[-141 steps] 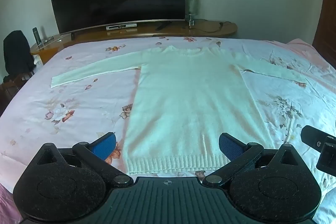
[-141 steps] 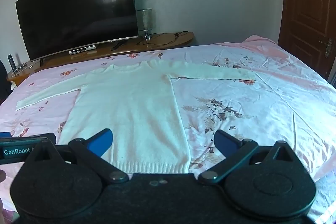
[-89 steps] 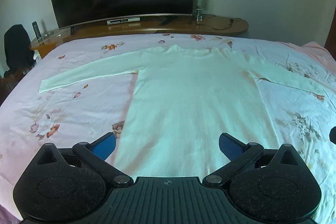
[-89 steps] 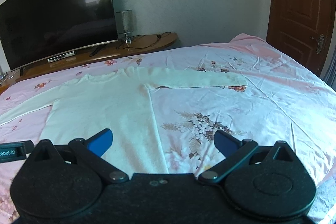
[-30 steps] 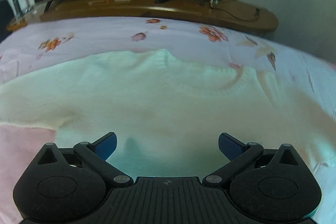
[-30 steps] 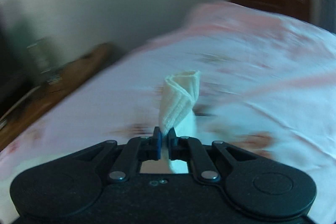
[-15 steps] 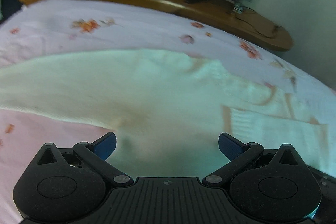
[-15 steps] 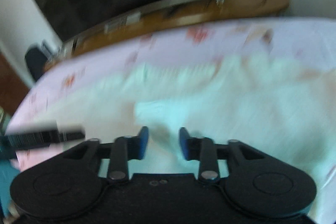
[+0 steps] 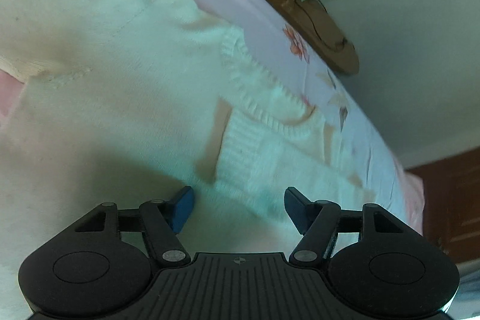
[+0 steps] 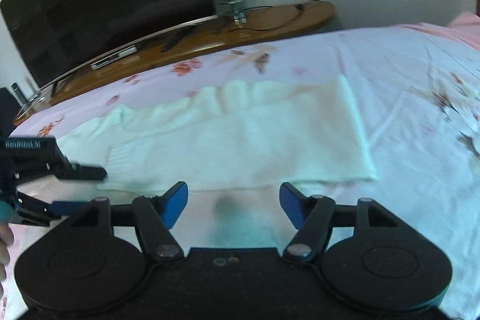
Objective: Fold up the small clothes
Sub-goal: 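Carry the sleeve across the sweater body and open the right gripper, then grasp the other sleeve cuff with the left gripper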
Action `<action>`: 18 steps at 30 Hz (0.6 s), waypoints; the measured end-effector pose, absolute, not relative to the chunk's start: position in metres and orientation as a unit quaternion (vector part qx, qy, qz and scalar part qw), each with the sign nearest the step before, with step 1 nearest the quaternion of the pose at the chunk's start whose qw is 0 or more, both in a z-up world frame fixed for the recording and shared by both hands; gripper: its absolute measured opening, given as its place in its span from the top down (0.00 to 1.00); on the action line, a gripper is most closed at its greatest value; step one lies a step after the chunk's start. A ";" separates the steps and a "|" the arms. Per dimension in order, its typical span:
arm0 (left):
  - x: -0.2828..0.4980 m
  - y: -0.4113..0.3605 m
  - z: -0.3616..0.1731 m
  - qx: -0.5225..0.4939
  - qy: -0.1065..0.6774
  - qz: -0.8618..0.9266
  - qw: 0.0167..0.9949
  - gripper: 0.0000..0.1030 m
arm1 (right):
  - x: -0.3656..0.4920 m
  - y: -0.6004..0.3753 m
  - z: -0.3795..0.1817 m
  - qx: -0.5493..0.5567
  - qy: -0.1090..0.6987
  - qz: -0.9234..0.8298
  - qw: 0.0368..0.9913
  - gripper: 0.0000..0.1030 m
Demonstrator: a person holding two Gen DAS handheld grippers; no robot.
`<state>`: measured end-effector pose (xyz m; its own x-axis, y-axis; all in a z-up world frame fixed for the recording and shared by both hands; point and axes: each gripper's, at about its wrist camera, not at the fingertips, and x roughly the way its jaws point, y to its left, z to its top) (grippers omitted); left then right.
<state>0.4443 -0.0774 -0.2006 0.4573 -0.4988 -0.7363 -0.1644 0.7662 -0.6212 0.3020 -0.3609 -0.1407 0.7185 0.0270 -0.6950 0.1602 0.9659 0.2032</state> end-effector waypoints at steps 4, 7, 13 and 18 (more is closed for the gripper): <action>0.451 -0.086 -0.201 -0.346 0.498 -0.107 0.788 0.35 | 0.298 -0.373 -0.153 0.120 0.376 -0.057 0.917 0.35; 0.453 -0.091 -0.202 -0.348 0.494 -0.103 0.790 0.87 | 0.294 -0.381 -0.157 0.115 0.378 -0.077 0.916 0.35; 0.450 -0.088 -0.177 -0.337 0.447 -0.102 0.822 0.97 | 0.301 -0.387 -0.163 0.099 0.380 -0.121 0.912 0.35; 0.455 -0.059 -0.132 -0.331 0.383 -0.101 0.856 0.97 | 0.312 -0.394 -0.168 0.113 0.377 -0.140 0.908 0.35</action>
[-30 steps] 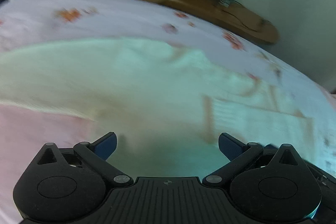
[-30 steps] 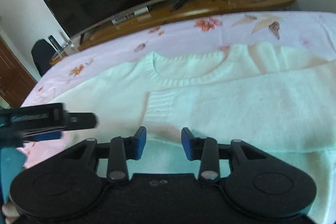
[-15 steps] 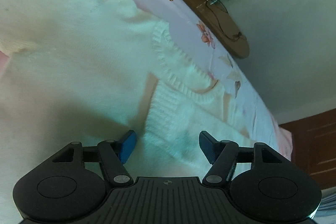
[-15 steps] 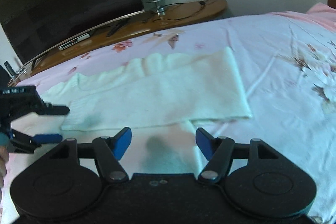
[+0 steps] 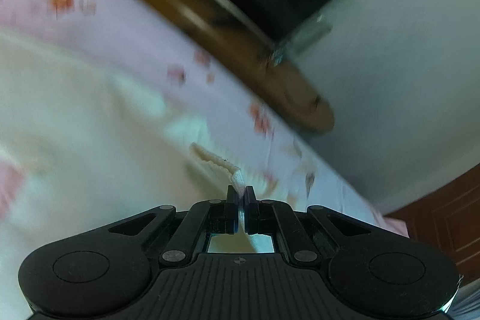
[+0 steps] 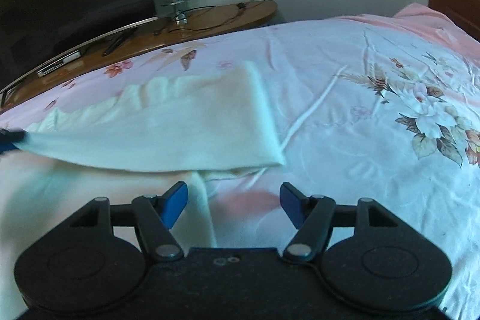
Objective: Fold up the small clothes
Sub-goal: 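Grasp the other sleeve cuff with the left gripper, then fold the held sleeve across the sweater body, then open the left gripper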
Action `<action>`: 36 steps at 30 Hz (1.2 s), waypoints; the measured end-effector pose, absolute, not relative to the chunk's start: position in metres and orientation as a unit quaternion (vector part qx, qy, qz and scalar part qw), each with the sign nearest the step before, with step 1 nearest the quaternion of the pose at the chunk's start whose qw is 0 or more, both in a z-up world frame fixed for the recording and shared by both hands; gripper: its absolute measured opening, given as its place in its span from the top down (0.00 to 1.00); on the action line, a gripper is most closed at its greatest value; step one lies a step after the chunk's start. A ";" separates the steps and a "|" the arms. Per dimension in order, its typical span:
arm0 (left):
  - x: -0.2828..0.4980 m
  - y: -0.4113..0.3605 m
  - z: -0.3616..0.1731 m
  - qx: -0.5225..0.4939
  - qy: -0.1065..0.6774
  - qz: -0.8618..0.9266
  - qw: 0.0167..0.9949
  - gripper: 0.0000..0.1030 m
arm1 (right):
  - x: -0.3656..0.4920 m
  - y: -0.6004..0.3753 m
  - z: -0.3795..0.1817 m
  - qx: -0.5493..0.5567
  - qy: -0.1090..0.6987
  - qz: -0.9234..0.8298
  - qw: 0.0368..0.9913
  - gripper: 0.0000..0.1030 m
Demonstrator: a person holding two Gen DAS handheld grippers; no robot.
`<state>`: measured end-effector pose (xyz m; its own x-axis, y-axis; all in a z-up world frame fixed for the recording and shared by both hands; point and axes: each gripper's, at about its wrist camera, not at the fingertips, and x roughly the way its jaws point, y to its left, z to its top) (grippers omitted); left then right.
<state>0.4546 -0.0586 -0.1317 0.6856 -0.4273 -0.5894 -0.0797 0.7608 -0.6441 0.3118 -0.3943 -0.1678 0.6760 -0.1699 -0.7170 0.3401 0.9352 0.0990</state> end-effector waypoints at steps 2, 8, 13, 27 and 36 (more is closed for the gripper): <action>0.455 -0.040 -0.119 -0.329 0.367 -0.098 0.865 0.97 | 0.318 -0.395 -0.169 0.111 0.371 -0.148 0.910 0.35; 0.450 0.013 -0.133 -0.309 0.365 -0.022 0.878 0.97 | 0.336 -0.388 -0.172 0.097 0.369 -0.123 0.916 0.90; 0.442 0.035 -0.177 -0.301 0.400 0.025 0.865 0.97 | 0.332 -0.380 -0.170 0.095 0.373 -0.096 0.918 0.95; 0.439 0.024 -0.193 -0.241 0.399 0.057 0.883 0.96 | 0.330 -0.382 -0.171 0.070 0.369 -0.131 0.917 0.95; 0.425 0.028 -0.152 -0.207 0.366 0.064 0.905 0.96 | 0.321 -0.403 -0.150 0.115 0.349 -0.108 0.924 0.76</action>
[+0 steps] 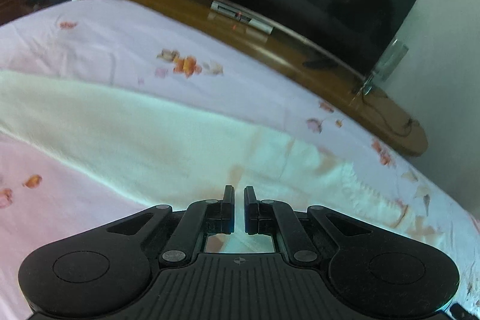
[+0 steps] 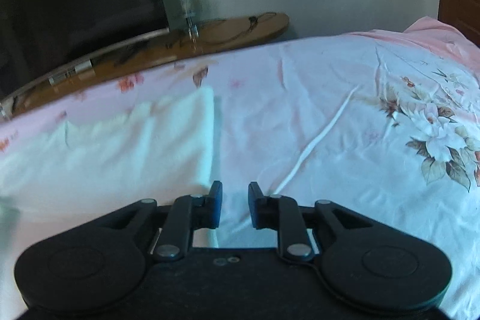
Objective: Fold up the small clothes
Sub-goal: 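Fold the held sleeve across the sweater body, then open the left gripper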
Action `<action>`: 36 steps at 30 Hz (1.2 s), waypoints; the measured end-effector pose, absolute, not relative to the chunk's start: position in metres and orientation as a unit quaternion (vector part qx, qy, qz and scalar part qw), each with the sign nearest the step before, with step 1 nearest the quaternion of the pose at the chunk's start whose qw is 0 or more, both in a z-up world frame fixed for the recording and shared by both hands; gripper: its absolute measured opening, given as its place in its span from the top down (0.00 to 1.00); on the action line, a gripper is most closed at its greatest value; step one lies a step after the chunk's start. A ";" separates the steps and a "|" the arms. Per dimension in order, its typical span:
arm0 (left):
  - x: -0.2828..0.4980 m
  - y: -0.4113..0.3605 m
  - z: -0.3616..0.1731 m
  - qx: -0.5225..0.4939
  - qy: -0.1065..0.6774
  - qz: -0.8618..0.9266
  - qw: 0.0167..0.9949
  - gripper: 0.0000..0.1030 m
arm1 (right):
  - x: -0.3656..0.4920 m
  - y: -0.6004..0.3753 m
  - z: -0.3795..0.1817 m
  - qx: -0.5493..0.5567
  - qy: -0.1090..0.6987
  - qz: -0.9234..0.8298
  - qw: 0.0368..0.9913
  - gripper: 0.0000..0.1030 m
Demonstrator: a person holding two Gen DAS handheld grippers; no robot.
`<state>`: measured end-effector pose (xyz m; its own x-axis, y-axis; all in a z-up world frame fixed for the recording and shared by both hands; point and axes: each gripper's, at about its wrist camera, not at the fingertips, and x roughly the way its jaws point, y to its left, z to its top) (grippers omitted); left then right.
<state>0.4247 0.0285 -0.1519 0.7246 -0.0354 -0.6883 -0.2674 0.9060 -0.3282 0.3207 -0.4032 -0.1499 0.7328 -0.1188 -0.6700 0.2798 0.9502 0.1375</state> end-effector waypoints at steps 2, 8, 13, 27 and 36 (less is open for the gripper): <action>0.428 0.024 -0.147 -0.204 0.366 0.048 0.907 0.96 | 0.333 -0.407 -0.146 0.127 0.344 -0.099 0.925 0.67; 0.449 -0.008 -0.167 -0.181 0.389 0.021 0.903 0.96 | 0.398 -0.412 -0.151 0.150 0.340 -0.073 0.925 0.47; 0.450 -0.010 -0.190 -0.170 0.396 0.030 0.902 0.96 | 0.441 -0.419 -0.172 0.162 0.359 -0.073 0.916 0.47; 0.442 -0.021 -0.179 -0.146 0.390 0.034 0.908 0.96 | 0.442 -0.417 -0.179 0.098 0.344 -0.113 0.927 0.87; 0.436 -0.016 -0.175 -0.137 0.404 0.042 0.903 0.96 | 0.424 -0.381 -0.179 0.039 0.365 -0.071 0.927 0.79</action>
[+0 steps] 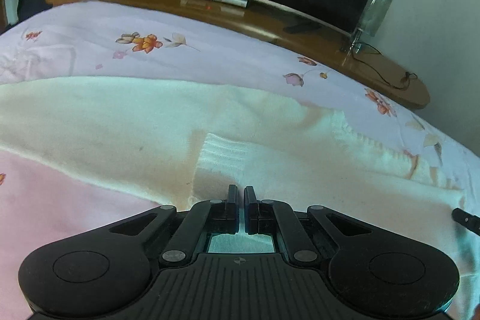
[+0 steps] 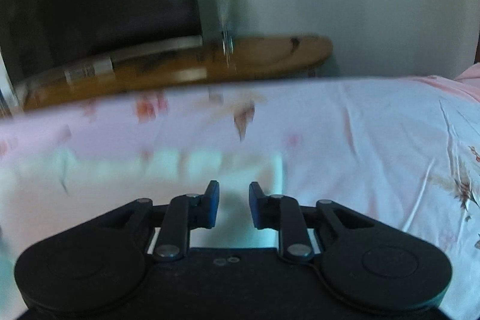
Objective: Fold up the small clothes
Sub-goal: 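Fold the held sleeve across the sweater body, then open the left gripper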
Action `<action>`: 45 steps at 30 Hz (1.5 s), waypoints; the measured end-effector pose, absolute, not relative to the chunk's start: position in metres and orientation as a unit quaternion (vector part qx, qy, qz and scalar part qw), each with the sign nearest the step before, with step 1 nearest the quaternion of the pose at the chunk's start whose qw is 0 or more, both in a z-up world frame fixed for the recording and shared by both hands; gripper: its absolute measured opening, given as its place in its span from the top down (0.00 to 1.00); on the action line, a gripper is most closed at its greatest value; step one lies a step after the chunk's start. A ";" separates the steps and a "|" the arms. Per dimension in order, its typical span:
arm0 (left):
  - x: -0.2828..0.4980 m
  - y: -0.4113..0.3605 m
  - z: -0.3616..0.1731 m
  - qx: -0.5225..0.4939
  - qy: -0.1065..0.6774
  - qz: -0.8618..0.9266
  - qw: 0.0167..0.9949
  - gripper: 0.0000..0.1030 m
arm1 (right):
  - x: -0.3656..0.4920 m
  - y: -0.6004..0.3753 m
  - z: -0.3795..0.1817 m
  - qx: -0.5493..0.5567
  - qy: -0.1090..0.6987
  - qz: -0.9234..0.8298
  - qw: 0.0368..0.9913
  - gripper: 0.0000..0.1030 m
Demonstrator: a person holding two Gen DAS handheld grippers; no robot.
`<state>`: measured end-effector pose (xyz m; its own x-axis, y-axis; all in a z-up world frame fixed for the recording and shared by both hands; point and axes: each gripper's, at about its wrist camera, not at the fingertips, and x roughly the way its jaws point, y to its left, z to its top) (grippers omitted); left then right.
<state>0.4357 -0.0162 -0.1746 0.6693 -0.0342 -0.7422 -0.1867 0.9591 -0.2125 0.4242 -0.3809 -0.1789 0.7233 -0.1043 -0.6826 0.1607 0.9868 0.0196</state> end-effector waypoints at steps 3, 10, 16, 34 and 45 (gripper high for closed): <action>0.420 0.004 -0.166 -0.165 0.408 0.049 0.897 0.96 | 0.413 -0.383 -0.161 0.072 0.349 -0.065 0.932 0.72; 0.386 0.101 -0.171 -0.245 0.438 0.124 0.856 0.96 | 0.388 -0.316 -0.136 0.066 0.331 0.020 0.941 0.42; 0.360 0.196 -0.180 -0.340 0.416 0.152 0.830 0.96 | 0.375 -0.239 -0.143 0.033 0.345 0.063 0.936 0.43; 0.348 0.323 -0.234 -0.562 0.350 0.151 0.734 0.96 | 0.408 -0.134 -0.164 0.017 0.370 0.070 0.926 0.43; 0.320 0.338 -0.225 -0.553 0.338 0.186 0.738 0.95 | 0.411 -0.132 -0.170 0.026 0.380 0.074 0.921 0.42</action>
<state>0.3201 0.3377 -0.2250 0.7023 -0.0990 -0.7050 -0.6486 0.3191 -0.6910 0.4111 -0.1325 -0.1702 0.6995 0.1571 -0.6971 -0.1171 0.9876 0.1050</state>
